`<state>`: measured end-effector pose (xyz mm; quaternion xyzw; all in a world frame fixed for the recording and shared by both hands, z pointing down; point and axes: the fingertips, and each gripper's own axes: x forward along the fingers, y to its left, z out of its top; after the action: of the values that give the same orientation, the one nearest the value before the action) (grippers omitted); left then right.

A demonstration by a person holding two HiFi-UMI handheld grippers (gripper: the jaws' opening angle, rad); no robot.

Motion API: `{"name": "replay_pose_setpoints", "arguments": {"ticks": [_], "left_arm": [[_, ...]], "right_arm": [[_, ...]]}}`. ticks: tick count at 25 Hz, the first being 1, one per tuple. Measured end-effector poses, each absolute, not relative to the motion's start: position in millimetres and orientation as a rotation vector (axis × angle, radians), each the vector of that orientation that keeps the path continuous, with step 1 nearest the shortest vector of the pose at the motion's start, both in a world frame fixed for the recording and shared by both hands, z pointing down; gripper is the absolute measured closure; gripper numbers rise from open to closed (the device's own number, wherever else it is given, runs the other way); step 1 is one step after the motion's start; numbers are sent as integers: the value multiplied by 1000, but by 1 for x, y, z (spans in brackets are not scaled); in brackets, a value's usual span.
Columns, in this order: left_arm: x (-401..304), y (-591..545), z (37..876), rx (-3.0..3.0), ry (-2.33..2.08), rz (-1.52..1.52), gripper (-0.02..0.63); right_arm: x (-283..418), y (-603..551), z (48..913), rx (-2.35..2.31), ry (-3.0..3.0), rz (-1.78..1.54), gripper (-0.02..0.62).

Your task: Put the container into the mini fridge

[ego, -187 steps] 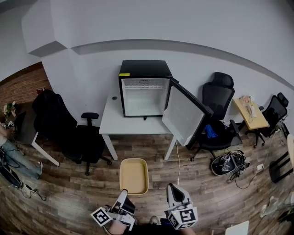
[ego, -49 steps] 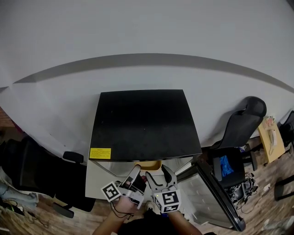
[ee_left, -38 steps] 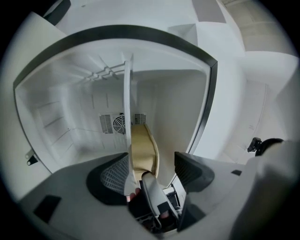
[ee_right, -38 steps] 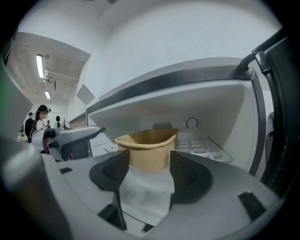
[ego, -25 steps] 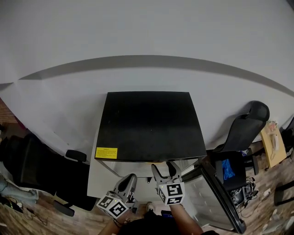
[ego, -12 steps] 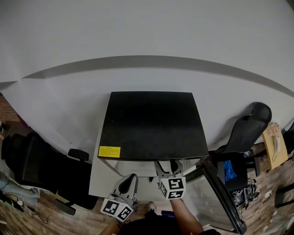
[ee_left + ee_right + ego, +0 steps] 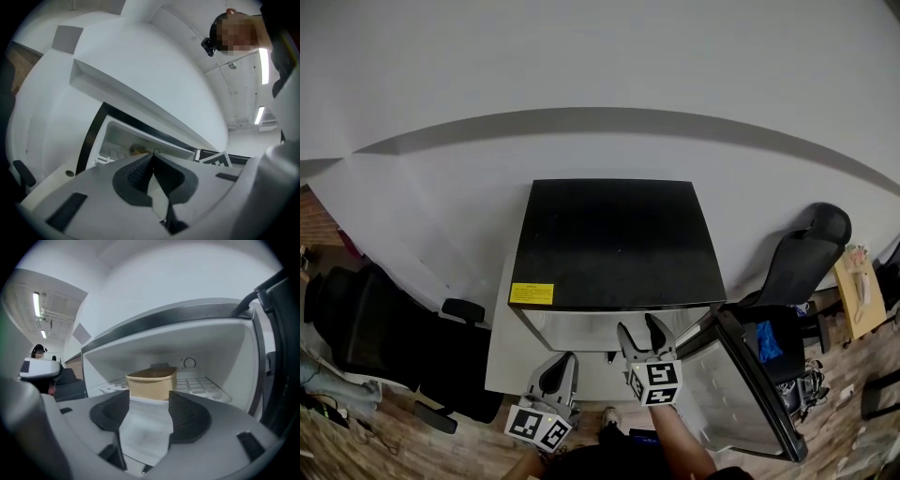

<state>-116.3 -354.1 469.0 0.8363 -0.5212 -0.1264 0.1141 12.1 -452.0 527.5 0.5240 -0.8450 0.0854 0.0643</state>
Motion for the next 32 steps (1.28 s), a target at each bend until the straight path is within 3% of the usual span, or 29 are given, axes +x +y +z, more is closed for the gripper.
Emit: {"name": "replay_pose_setpoints", "arguments": {"ticks": [2,4,5,9,19,32], "left_arm": [[-121,-340,466,2459,-1544,-359,598],[-126,-323,467,2460,-1564,-346,598],[-130,-313,467,2459,-1570,-343,598],[-142,-270,468,2466,-1572,-339,598],[-155,-179,459,2495,-1624,-285,598],[-108,-125,453,2508,-1686,-243,598]], "right_arm": [[13,-433,528,1598,-2538,269,347],[15,-410,530,1632,-2514,272,472],[16,-397,531,1644,-2503,274,499],[12,-341,535,1674,-2475,309,550],[20,-215,526,1743,-2445,387,580],[62,-130,486,1742,-2553,346,580]]}}
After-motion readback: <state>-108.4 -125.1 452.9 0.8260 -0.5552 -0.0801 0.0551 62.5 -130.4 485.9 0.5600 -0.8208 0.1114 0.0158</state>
